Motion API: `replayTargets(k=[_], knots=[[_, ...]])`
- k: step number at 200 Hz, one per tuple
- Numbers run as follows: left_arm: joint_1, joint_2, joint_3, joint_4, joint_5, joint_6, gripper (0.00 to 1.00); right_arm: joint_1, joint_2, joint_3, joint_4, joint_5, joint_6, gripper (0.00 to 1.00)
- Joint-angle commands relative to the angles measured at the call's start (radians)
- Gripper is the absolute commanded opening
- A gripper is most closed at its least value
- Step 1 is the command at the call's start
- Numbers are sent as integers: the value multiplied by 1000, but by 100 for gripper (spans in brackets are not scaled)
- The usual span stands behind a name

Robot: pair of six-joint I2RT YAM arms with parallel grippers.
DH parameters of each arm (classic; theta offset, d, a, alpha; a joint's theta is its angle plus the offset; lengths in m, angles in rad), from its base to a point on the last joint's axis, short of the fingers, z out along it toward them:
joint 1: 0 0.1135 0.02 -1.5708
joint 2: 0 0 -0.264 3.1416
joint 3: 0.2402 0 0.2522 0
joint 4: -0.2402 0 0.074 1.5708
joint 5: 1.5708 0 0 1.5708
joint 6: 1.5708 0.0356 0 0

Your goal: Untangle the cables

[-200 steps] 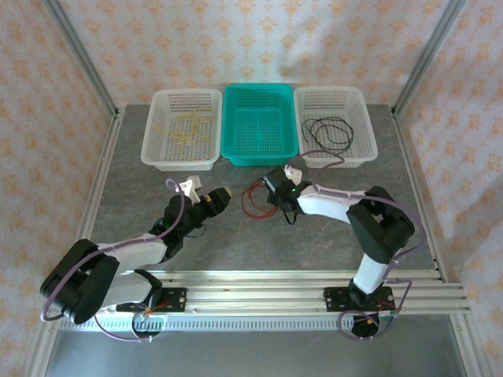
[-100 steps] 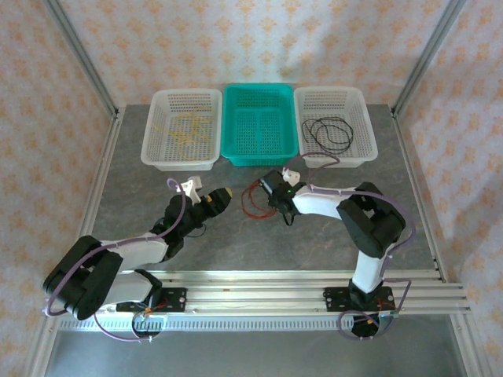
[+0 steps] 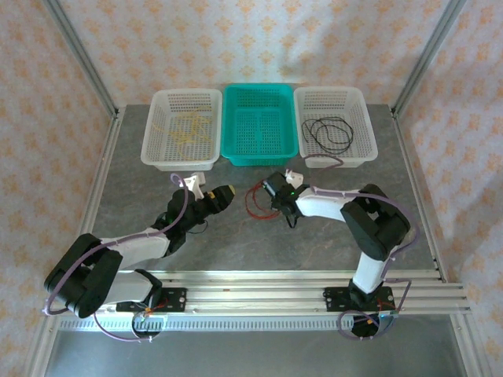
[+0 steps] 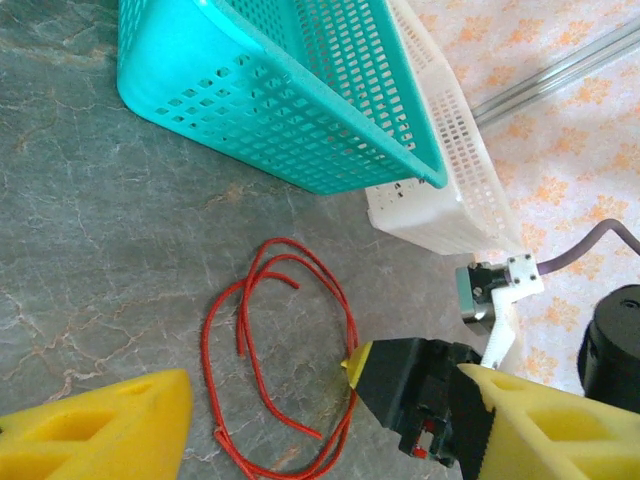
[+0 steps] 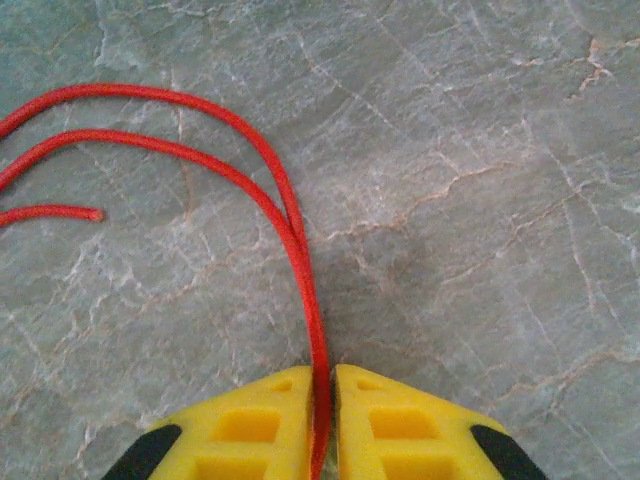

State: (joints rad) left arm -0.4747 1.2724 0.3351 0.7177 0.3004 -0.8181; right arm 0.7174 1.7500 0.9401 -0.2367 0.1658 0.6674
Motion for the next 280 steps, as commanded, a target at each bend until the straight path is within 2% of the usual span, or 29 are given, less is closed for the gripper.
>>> replayTargets(k=[1, 63, 114, 156, 193, 280], knots=[[8, 4, 37, -39, 6, 42, 70, 2, -88, -23, 17, 2, -38, 12], [9, 31, 113, -72, 99, 143, 71, 2, -340, -118, 75, -74, -230, 10], [-4, 59, 174, -48, 269, 213, 72, -1, -492, -75, 38, -97, -285, 10], [-66, 56, 237, -128, 259, 302, 73, -22, -592, -4, 1, -142, -300, 10], [-79, 54, 270, -148, 222, 326, 72, -43, -662, 53, -48, -201, -386, 9], [-109, 96, 425, -240, 204, 416, 72, -67, -699, 208, -143, -246, -449, 4]])
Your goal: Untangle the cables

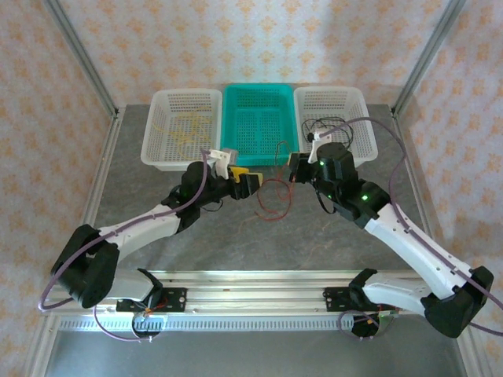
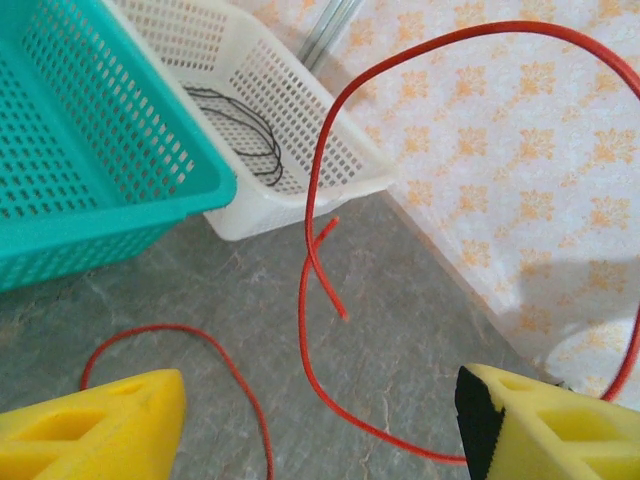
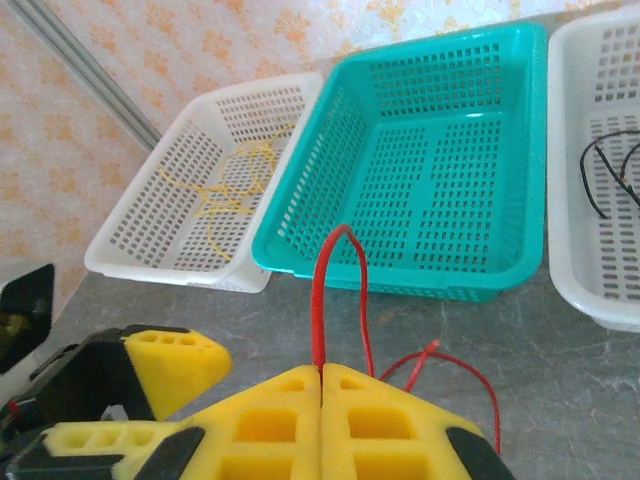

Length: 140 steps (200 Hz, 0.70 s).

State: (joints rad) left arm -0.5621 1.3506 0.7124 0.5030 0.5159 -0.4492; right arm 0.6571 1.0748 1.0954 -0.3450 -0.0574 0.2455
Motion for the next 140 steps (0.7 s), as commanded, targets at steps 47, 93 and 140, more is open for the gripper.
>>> replayTargets(k=[47, 93, 140], knots=[[-25, 43, 120, -1, -82, 34, 72, -10, -9, 132, -69, 22, -32, 0], [4, 78, 219, -39, -230, 13, 72, -28, 85, 235, -54, 188, 42, 0], [45, 127, 322, -87, -269, 23, 72, -48, 211, 333, -16, 250, 69, 0]])
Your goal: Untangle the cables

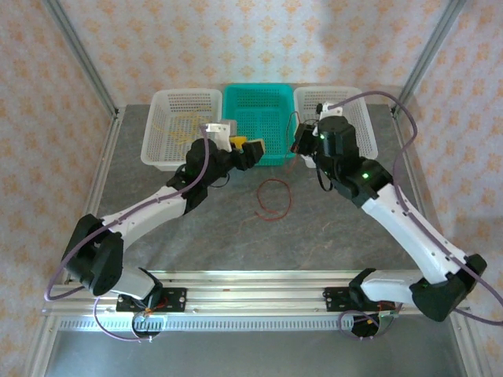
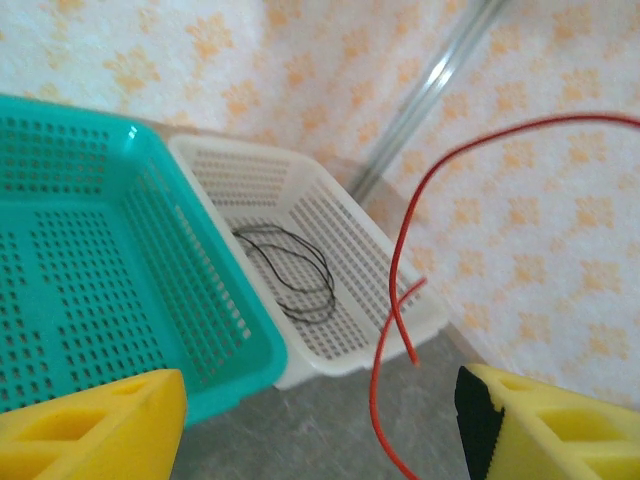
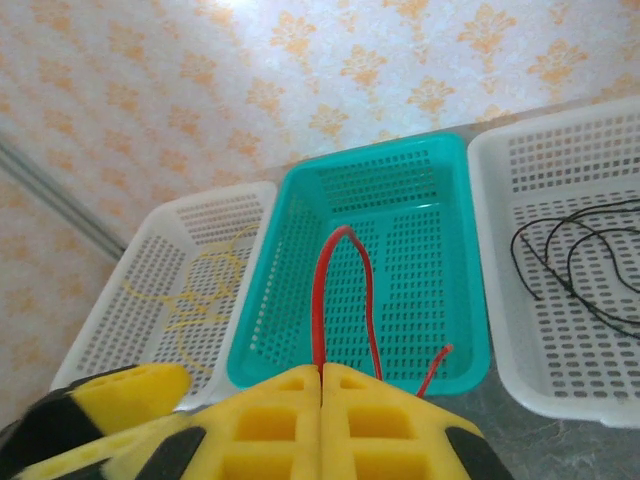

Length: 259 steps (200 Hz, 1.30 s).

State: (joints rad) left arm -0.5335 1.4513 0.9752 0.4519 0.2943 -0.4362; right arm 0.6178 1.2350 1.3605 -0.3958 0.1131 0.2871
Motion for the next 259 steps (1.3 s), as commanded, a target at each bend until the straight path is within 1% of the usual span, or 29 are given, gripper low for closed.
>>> replayTargets(k=[1, 71, 97, 123, 153, 202, 225, 259], knots=[[17, 28, 61, -37, -49, 10, 72, -10, 54, 70, 36, 81, 27, 0], [74, 110, 159, -64, -73, 4, 72, -35, 266, 231, 71, 45, 23, 0], [103, 150, 191, -79, -73, -11, 72, -58, 380, 323, 67, 0, 28, 0], [134, 190, 210, -83, -69, -35, 72, -101, 514, 443, 27, -51, 70, 0], [155, 237, 243, -94, -75, -42, 72, -152, 683, 594, 2, -167, 104, 0], [167, 308, 309, -130, -85, -35, 71, -166, 971, 947, -119, -172, 107, 0], [169, 330, 325, -141, -92, -34, 71, -173, 1065, 1050, -124, -200, 113, 5], [170, 349, 338, -153, -93, -33, 71, -183, 1136, 1079, -79, -241, 119, 15]])
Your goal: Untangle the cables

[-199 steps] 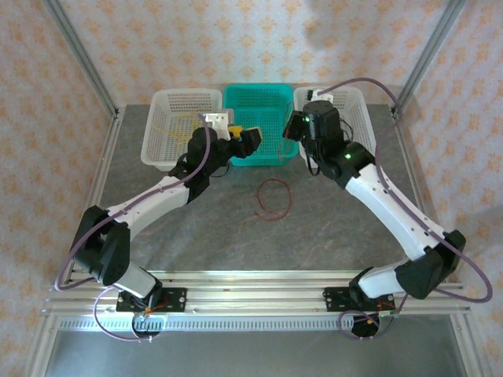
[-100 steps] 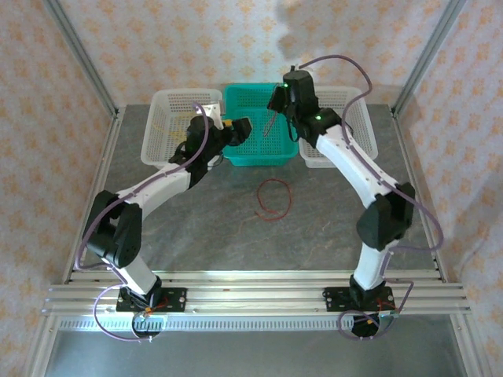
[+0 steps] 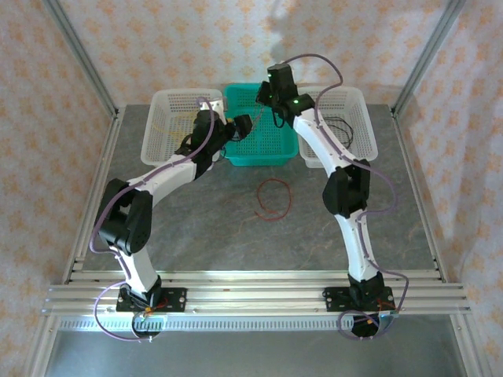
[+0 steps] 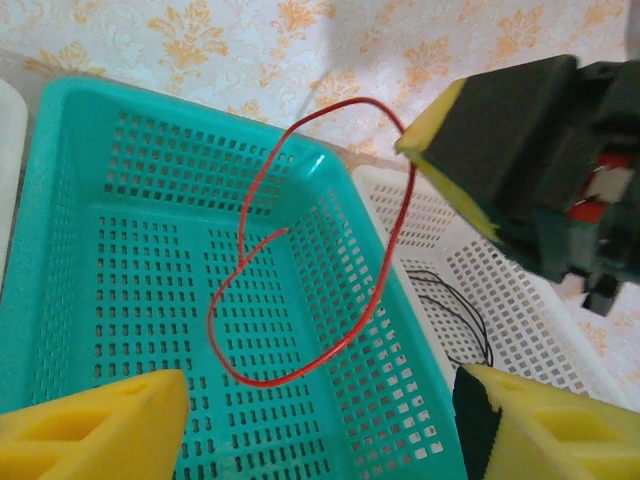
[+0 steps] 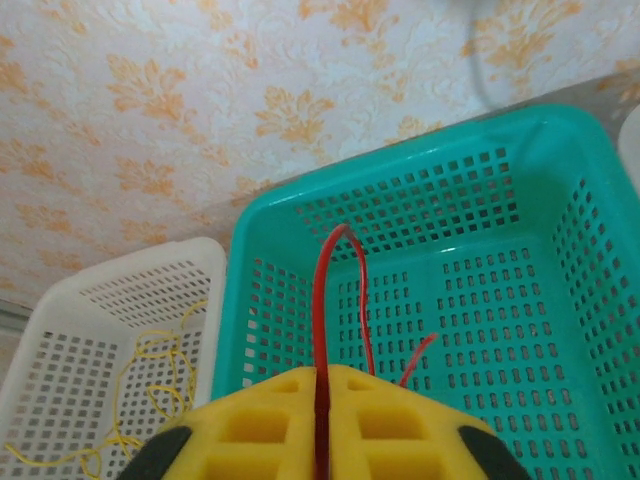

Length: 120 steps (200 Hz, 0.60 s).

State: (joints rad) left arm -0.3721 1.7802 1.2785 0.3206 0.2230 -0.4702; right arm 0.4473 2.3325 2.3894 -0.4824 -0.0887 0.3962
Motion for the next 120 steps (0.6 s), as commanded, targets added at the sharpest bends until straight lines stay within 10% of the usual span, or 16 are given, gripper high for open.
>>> replayTargets(k=[1, 66, 120], knots=[[9, 20, 35, -22, -22, 1, 71, -13, 39, 50, 8, -39, 10, 16], [7, -7, 2, -14, -21, 1, 72, -16, 69, 85, -3, -55, -13, 53], [-30, -110, -101, -15, -50, 32, 72, -14, -48, 14, -30, -34, -47, 64]])
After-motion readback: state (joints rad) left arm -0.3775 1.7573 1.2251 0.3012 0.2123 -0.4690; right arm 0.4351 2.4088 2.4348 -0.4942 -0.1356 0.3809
